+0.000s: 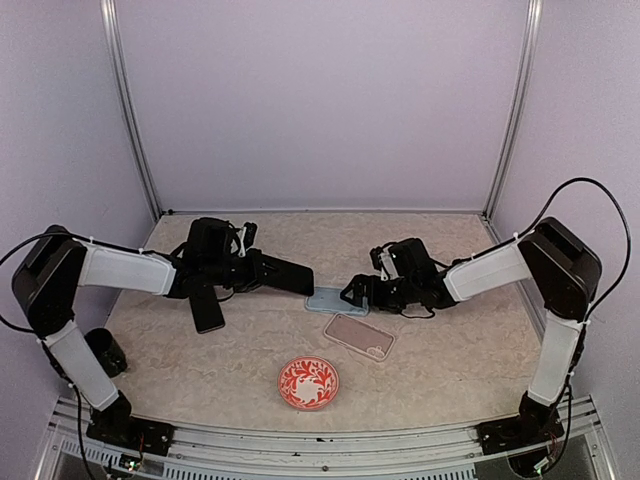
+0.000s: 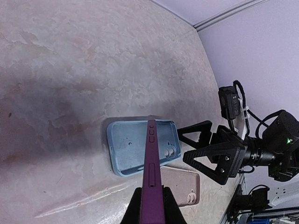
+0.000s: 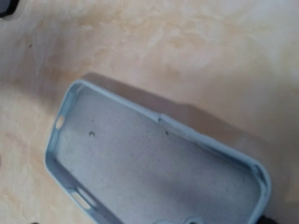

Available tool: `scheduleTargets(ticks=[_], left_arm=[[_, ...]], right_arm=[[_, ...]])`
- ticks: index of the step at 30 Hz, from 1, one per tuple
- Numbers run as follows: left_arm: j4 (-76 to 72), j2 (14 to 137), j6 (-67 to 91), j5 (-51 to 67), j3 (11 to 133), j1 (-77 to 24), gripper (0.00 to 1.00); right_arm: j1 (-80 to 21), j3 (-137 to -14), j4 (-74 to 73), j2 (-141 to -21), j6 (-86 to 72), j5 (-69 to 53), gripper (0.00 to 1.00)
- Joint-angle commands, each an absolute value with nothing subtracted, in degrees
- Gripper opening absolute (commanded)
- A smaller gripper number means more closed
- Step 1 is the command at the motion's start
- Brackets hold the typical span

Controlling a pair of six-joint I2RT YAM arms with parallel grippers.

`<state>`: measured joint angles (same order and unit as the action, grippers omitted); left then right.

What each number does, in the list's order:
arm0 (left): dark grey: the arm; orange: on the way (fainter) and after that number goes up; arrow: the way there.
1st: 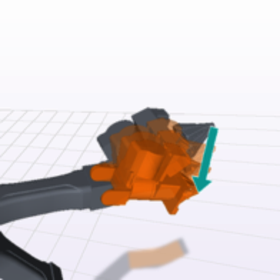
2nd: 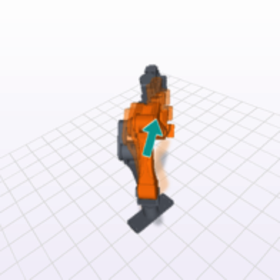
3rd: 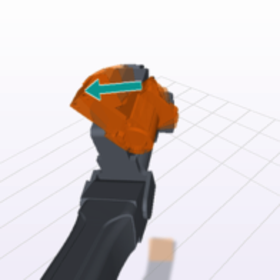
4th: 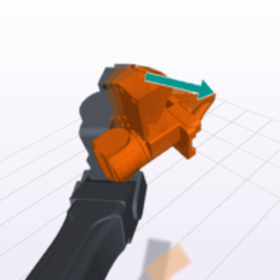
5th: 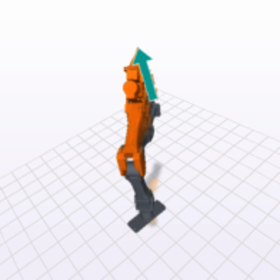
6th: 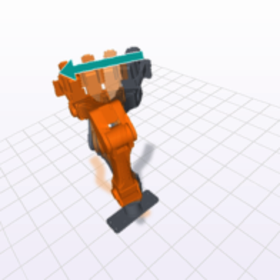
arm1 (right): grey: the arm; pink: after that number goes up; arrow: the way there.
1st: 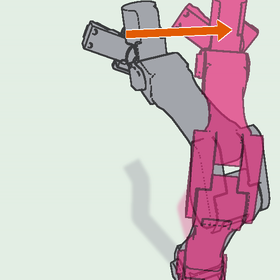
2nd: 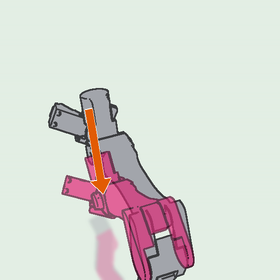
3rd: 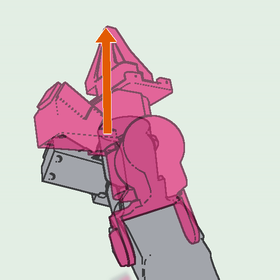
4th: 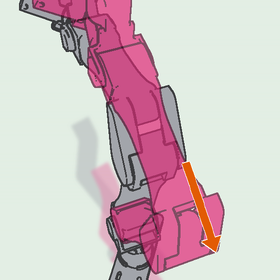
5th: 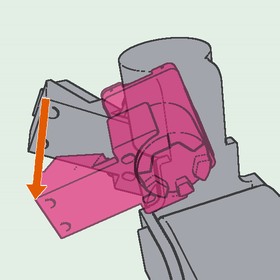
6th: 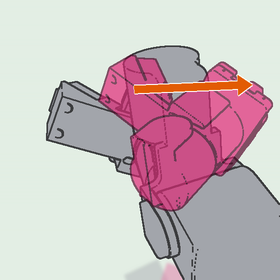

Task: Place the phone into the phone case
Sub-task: Move the phone case to the center of the board.

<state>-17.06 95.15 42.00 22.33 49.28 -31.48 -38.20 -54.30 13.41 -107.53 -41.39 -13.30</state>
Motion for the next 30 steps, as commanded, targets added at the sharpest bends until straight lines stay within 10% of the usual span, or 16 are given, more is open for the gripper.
scheduleTargets(ticks=[1, 30], left_arm=[[-16.8, 98.5, 43.4, 26.0, 54.6, -32.0, 0.0], [-11.5, 113.9, 48.3, 33.5, 68.4, -34.1, 0.0]], right_arm=[[-39.4, -56.4, 14.3, -110.1, -42.3, -15.6, 1.0], [-40.2, -53.6, 21.3, -109.5, -43.2, -19.0, 1.0]])
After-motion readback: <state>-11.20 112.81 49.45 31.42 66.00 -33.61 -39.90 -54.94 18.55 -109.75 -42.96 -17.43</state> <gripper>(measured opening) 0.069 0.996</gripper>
